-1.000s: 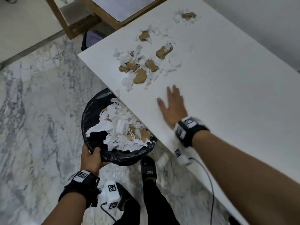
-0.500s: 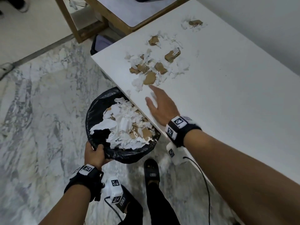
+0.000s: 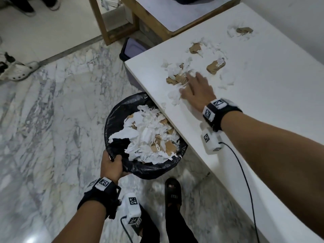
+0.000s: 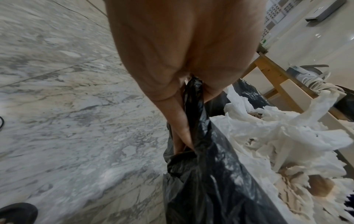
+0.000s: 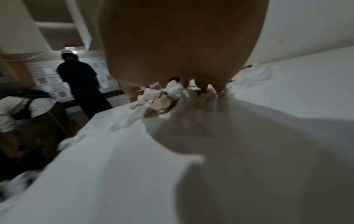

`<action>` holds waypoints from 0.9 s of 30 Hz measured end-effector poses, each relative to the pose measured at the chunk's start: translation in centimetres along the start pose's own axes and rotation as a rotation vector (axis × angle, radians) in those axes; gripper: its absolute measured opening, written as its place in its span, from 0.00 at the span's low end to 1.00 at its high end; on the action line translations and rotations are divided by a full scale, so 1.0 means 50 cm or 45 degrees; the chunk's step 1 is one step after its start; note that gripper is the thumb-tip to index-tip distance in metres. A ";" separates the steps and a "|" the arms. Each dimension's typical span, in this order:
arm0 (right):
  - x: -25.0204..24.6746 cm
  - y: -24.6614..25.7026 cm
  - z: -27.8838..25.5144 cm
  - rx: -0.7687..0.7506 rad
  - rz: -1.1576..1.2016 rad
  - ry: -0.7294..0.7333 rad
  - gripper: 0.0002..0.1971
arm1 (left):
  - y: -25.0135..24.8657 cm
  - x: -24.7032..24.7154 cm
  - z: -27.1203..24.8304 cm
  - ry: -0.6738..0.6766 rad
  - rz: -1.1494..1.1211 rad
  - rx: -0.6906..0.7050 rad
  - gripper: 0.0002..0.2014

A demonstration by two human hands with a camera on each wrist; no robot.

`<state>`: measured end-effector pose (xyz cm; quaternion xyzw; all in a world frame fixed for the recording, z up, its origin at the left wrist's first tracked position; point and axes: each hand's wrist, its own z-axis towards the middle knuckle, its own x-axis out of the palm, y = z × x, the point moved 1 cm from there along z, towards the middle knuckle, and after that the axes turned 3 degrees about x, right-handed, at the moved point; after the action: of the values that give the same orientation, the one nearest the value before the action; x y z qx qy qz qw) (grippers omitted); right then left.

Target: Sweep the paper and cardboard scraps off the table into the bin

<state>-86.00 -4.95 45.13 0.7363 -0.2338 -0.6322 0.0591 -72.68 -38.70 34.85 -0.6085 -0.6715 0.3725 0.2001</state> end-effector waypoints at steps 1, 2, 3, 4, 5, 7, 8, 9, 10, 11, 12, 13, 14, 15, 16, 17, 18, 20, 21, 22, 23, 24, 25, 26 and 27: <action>0.016 0.016 -0.015 -0.041 -0.023 0.000 0.35 | -0.004 -0.002 0.002 -0.005 -0.003 0.001 0.13; 0.031 0.030 -0.033 -0.067 -0.033 0.000 0.35 | -0.008 -0.004 0.005 -0.014 -0.004 0.000 0.13; 0.046 0.043 -0.053 -0.079 -0.037 0.001 0.35 | -0.011 -0.005 0.007 -0.019 -0.004 -0.004 0.14; 0.058 0.056 -0.074 -0.091 -0.041 0.005 0.35 | -0.015 -0.008 0.010 -0.019 -0.010 -0.008 0.14; 0.069 0.068 -0.094 -0.110 -0.045 0.018 0.34 | -0.018 -0.010 0.012 -0.017 -0.022 -0.011 0.15; 0.082 0.094 -0.132 -0.175 -0.047 0.070 0.33 | -0.024 -0.014 0.017 -0.017 -0.026 -0.018 0.15; 0.086 0.104 -0.146 -0.213 -0.051 0.094 0.33 | -0.024 -0.016 0.020 -0.018 -0.020 -0.021 0.16; 0.085 0.112 -0.157 -0.249 -0.059 0.103 0.32 | -0.025 -0.017 0.024 -0.016 -0.018 -0.020 0.17; 0.082 0.116 -0.163 -0.278 -0.070 0.095 0.31 | -0.025 -0.019 0.027 -0.016 -0.014 -0.017 0.17; 0.073 0.116 -0.164 -0.294 -0.085 0.060 0.31 | -0.027 -0.021 0.029 -0.010 -0.007 -0.012 0.17; 0.062 0.110 -0.157 -0.285 -0.102 0.007 0.31 | -0.030 -0.023 0.031 -0.004 -0.006 -0.008 0.17; 0.049 0.098 -0.146 -0.248 -0.119 -0.054 0.31 | -0.034 -0.024 0.032 -0.001 -0.006 -0.003 0.16; 0.033 0.081 -0.132 -0.178 -0.134 -0.114 0.32 | -0.038 -0.025 0.033 0.000 -0.007 -0.002 0.15; 0.015 0.058 -0.116 -0.081 -0.141 -0.162 0.32 | -0.042 -0.026 0.033 0.000 -0.010 -0.006 0.15; -0.001 0.033 -0.095 0.034 -0.137 -0.195 0.33 | -0.044 -0.026 0.036 -0.003 -0.017 -0.012 0.14; -0.018 0.008 -0.074 0.156 -0.123 -0.197 0.34 | -0.047 -0.025 0.038 -0.007 -0.021 -0.019 0.14; -0.030 -0.017 -0.054 0.284 -0.098 -0.160 0.35 | -0.046 -0.026 0.042 -0.014 -0.019 -0.026 0.13; -0.038 -0.052 -0.024 0.481 -0.031 -0.061 0.38 | -0.045 -0.023 0.053 -0.016 -0.013 -0.027 0.13; -0.032 -0.059 -0.020 0.516 -0.007 -0.017 0.39 | -0.045 -0.023 0.057 -0.016 -0.005 -0.028 0.14; -0.020 -0.057 -0.023 0.502 0.004 0.014 0.40 | -0.046 -0.022 0.061 -0.020 -0.001 -0.033 0.15; -0.003 -0.047 -0.032 0.447 0.007 0.031 0.40 | -0.046 -0.022 0.064 -0.021 0.000 -0.036 0.15; 0.017 -0.029 -0.048 0.368 0.021 0.033 0.39 | -0.047 -0.022 0.065 -0.017 0.003 -0.039 0.15; 0.036 -0.004 -0.066 0.282 0.050 0.027 0.38 | -0.050 -0.022 0.067 -0.011 0.004 -0.040 0.15; 0.054 0.025 -0.085 0.202 0.080 0.029 0.38 | -0.051 -0.023 0.068 -0.010 0.000 -0.044 0.15; 0.069 0.054 -0.104 0.128 0.103 0.047 0.37 | -0.052 -0.025 0.069 -0.010 -0.002 -0.047 0.15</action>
<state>-81.41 -9.87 44.04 0.7399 -0.2938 -0.6029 0.0520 -76.66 -40.75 34.80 -0.6100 -0.6795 0.3625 0.1865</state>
